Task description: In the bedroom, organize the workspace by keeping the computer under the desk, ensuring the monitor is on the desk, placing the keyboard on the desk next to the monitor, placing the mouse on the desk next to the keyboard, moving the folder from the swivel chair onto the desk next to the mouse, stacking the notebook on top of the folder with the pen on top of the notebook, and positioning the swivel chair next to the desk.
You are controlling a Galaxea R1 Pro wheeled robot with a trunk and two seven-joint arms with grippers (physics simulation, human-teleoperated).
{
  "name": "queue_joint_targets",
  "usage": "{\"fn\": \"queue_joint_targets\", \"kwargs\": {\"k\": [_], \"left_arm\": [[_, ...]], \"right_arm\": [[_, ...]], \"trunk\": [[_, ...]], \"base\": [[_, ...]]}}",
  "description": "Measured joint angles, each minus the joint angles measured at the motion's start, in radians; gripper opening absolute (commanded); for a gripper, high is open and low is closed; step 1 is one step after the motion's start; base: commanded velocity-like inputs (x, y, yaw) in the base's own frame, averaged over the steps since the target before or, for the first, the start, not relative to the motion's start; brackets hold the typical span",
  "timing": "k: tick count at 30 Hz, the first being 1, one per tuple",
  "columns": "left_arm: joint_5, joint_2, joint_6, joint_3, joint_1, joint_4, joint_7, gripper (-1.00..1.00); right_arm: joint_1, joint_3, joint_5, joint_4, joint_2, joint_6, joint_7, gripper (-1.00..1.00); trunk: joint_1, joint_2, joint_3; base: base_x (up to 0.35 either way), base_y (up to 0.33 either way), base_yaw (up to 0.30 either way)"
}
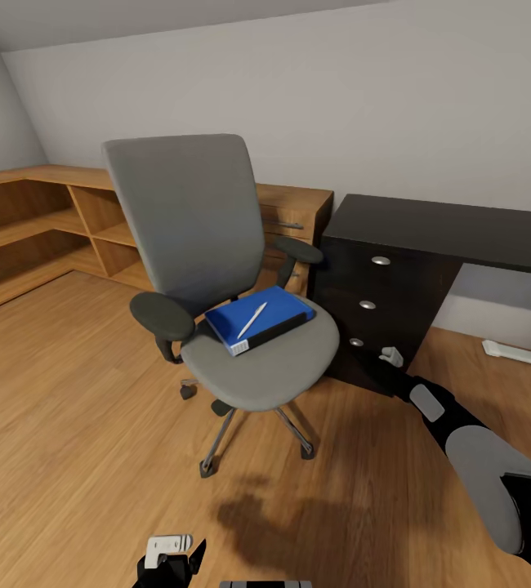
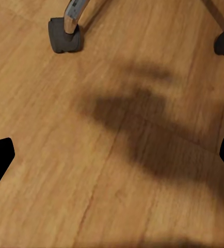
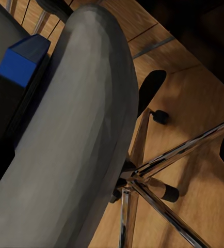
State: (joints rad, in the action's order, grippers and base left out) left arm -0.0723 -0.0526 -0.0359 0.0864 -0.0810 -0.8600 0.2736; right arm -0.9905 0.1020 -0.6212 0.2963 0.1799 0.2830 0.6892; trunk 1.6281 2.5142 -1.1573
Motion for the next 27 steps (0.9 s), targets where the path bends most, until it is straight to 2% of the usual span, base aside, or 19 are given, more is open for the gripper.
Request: {"fn": "queue_joint_targets", "kwargs": {"k": [14, 27], "left_arm": [[0.000, 0.000, 0.000, 0.001, 0.000, 0.000, 0.000, 1.00], [0.000, 0.000, 0.000, 0.001, 0.000, 0.000, 0.000, 1.00]], "right_arm": [[0.000, -0.001, 0.001, -0.003, -0.002, -0.001, -0.001, 1.00], [0.000, -0.002, 0.003, -0.003, -0.004, -0.002, -0.002, 1.00]], "trunk": [[0.000, 0.000, 0.000], [0.000, 0.000, 0.000]], "base": [[0.166, 0.000, 0.000], [0.031, 0.000, 0.030]]}}
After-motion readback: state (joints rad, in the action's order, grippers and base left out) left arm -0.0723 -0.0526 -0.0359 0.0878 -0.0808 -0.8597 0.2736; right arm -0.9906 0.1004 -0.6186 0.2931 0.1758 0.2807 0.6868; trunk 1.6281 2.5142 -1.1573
